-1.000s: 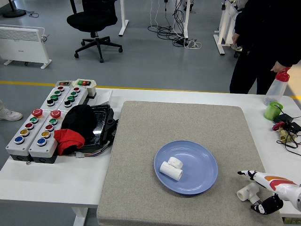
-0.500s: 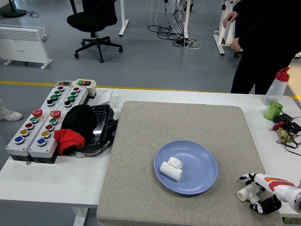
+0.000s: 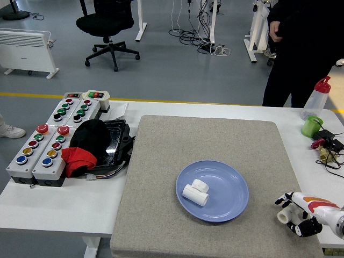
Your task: Pick pipe place plate twice
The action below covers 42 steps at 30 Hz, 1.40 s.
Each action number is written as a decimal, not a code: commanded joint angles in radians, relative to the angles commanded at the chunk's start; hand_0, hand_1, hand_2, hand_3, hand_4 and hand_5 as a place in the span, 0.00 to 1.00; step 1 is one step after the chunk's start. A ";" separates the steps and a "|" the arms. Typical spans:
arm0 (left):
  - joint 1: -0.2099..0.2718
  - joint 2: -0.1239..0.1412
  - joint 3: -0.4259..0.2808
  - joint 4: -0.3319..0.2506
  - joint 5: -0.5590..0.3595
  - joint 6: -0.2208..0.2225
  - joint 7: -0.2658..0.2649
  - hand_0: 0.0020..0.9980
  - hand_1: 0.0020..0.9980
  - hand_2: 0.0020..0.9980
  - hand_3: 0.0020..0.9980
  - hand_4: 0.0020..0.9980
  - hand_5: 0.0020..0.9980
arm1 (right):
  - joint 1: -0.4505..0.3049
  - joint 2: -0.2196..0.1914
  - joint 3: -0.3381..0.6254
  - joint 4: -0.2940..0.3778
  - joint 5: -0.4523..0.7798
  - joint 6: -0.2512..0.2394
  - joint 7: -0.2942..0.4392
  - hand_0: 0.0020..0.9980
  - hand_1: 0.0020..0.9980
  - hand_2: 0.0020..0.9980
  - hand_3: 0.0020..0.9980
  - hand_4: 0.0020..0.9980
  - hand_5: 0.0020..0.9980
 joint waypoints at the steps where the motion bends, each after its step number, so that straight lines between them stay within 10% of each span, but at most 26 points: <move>1: 0.000 0.000 0.000 0.000 0.001 0.000 0.000 0.73 0.78 0.74 0.70 0.45 1.00 | 0.004 0.003 -0.001 -0.001 0.000 -0.003 0.002 0.42 0.50 0.58 0.76 0.57 0.13; 20: -0.004 0.001 0.003 0.000 -0.001 0.000 0.003 0.73 0.78 0.74 0.70 0.45 1.00 | 0.193 0.075 -0.097 -0.013 -0.007 -0.007 0.006 0.41 0.49 0.58 0.75 0.57 0.13; 33: -0.004 0.000 0.003 -0.001 0.000 0.000 0.005 0.73 0.78 0.74 0.70 0.45 1.00 | 0.373 0.216 -0.211 -0.120 -0.019 -0.040 0.064 0.42 0.49 0.58 0.75 0.57 0.13; 39: -0.005 0.001 0.005 -0.001 -0.003 0.001 0.004 0.73 0.78 0.74 0.70 0.45 1.00 | 0.399 0.246 -0.266 -0.199 -0.013 -0.055 0.101 0.49 0.55 0.61 0.75 0.57 0.13; 40: -0.005 0.001 0.004 -0.001 -0.002 0.001 0.004 0.73 0.78 0.74 0.70 0.45 1.00 | 0.400 0.248 -0.273 -0.210 -0.014 -0.057 0.109 0.72 0.73 0.77 0.82 0.62 0.16; 42: -0.005 0.001 0.005 -0.001 -0.003 0.000 0.004 0.73 0.78 0.74 0.70 0.45 1.00 | 0.401 0.249 -0.288 -0.229 -0.019 -0.064 0.123 0.72 0.73 0.77 0.82 0.62 0.16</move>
